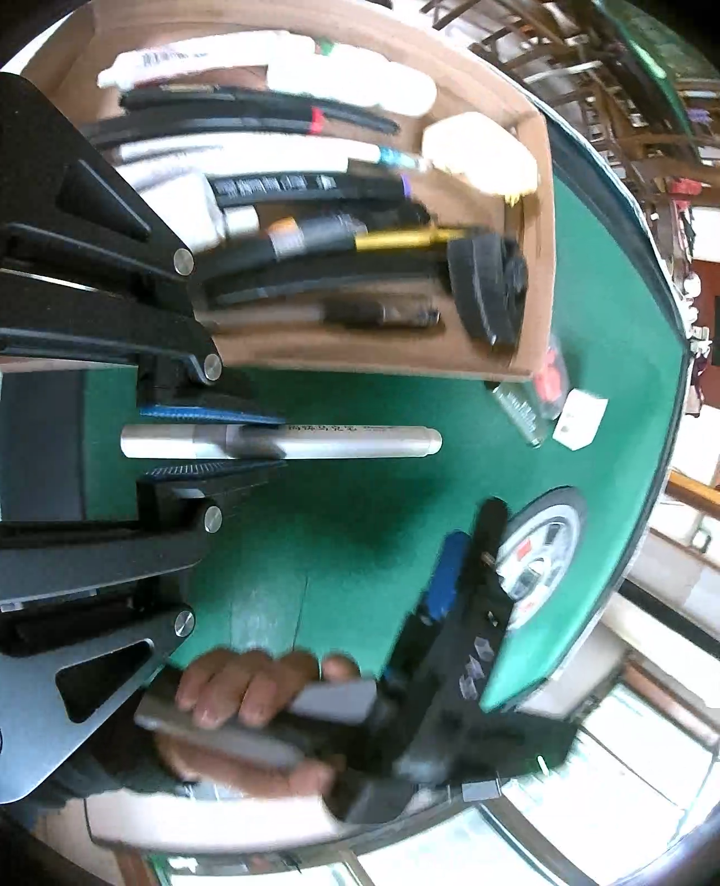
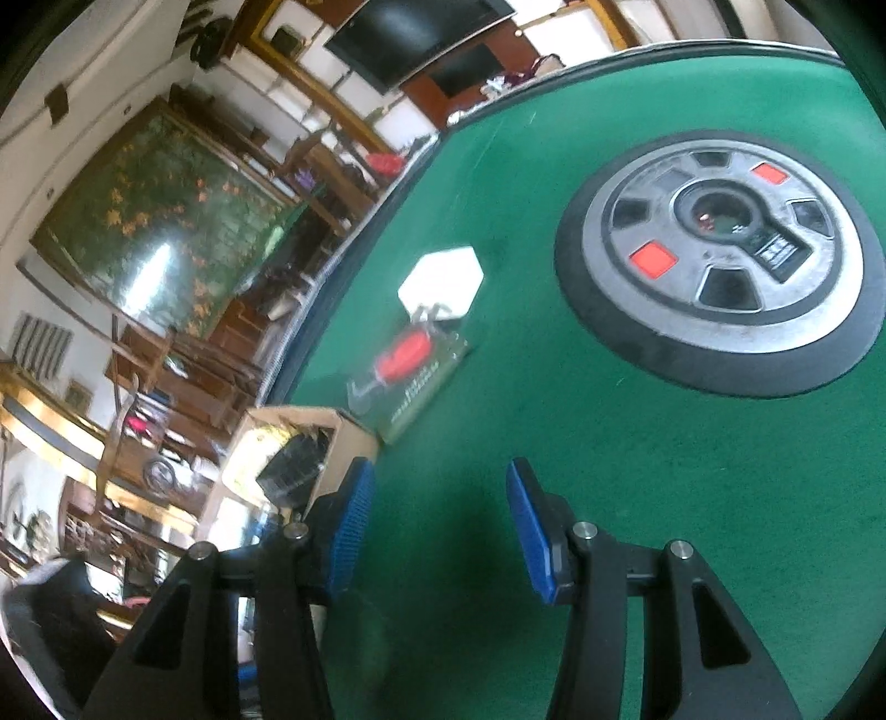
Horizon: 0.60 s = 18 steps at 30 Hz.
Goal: Organize rigid objects
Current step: 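Carry the white marker into the tray with the left gripper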
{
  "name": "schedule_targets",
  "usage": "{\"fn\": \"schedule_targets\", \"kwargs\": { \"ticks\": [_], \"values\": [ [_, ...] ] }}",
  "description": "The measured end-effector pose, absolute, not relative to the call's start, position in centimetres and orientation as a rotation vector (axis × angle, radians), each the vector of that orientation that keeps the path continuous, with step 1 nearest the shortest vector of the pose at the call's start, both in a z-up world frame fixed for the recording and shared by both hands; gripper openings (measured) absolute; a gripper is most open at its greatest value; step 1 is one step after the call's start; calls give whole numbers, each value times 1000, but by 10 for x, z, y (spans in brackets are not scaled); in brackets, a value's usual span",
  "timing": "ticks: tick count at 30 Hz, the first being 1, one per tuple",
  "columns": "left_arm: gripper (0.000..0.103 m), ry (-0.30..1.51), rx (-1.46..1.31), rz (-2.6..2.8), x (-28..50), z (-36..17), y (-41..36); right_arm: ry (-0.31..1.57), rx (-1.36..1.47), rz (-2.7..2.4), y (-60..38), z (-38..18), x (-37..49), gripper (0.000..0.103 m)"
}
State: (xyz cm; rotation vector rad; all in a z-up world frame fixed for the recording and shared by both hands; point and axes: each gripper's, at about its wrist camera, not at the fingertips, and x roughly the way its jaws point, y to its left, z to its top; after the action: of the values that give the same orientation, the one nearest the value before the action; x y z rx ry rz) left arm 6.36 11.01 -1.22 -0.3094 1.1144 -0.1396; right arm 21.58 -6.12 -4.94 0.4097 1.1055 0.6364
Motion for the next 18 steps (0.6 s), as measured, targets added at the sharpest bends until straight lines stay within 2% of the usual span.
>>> {"fn": "schedule_targets", "kwargs": {
  "ticks": [3, 13, 18],
  "values": [
    [12, 1060, -321, -122, 50, 3, 125, 1175, 464, 638, -54, -56, 222, 49],
    [12, 1013, -364, -101, 17, 15, 168, 1258, 323, 438, -1, -48, 262, 49],
    [12, 1016, -369, -84, 26, 4, 179, 1255, 209, 339, 20, -52, 271, 42]
  ]
}}
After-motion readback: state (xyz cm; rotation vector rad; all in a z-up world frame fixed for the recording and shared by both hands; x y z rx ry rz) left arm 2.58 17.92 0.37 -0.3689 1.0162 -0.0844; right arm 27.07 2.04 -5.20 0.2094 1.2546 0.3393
